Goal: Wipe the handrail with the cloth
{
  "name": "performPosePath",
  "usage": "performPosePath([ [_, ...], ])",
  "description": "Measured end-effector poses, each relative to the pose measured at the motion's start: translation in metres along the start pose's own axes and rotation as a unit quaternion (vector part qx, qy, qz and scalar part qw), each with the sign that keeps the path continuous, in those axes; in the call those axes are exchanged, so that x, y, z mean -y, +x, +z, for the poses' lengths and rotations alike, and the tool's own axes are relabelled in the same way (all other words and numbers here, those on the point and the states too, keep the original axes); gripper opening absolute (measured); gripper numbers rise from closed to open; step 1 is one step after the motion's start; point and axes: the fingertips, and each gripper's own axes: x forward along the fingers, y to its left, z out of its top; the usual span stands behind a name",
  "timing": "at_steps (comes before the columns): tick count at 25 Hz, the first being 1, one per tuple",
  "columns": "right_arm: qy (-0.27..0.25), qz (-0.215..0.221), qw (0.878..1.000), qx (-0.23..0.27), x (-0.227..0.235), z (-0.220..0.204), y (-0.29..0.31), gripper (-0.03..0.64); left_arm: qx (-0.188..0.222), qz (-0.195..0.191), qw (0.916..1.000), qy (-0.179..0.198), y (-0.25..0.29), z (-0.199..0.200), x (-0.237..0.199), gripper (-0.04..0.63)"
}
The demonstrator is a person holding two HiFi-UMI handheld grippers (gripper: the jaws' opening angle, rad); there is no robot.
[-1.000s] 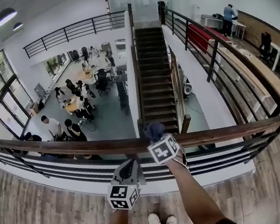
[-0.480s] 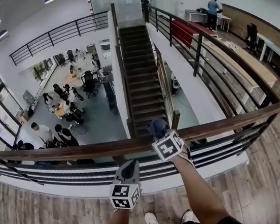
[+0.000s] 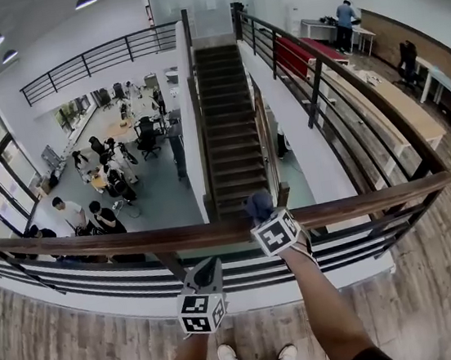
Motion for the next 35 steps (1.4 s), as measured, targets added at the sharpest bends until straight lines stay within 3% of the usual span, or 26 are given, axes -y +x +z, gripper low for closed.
performPosePath([
  [10,-0.018,0.013,1.000,0.005,0.086,-0.054,-0.026,0.110,0.002,0.015,0.9999,0.001,0.037,-0.003,0.108,0.003],
  [20,0.005,-0.019,1.000,0.006,0.186,-0.109,-0.061,0.110,0.012,-0.002,0.9999,0.004,0.073,-0.004,0.186,0.003],
  [25,0.030,-0.018,0.999,0.021,0.237,-0.135,-0.065,0.110,0.008,-0.017,0.9998,-0.006,0.113,-0.015,0.222,0.003],
  [30,0.023,-0.016,0.999,0.029,0.267,-0.151,-0.071,0.110,-0.015,-0.017,0.9997,-0.001,0.162,-0.023,0.258,0.003],
  [35,0.016,-0.012,0.999,0.032,0.302,-0.168,-0.078,0.110,-0.012,-0.011,0.9998,-0.007,0.196,-0.011,0.297,0.003],
])
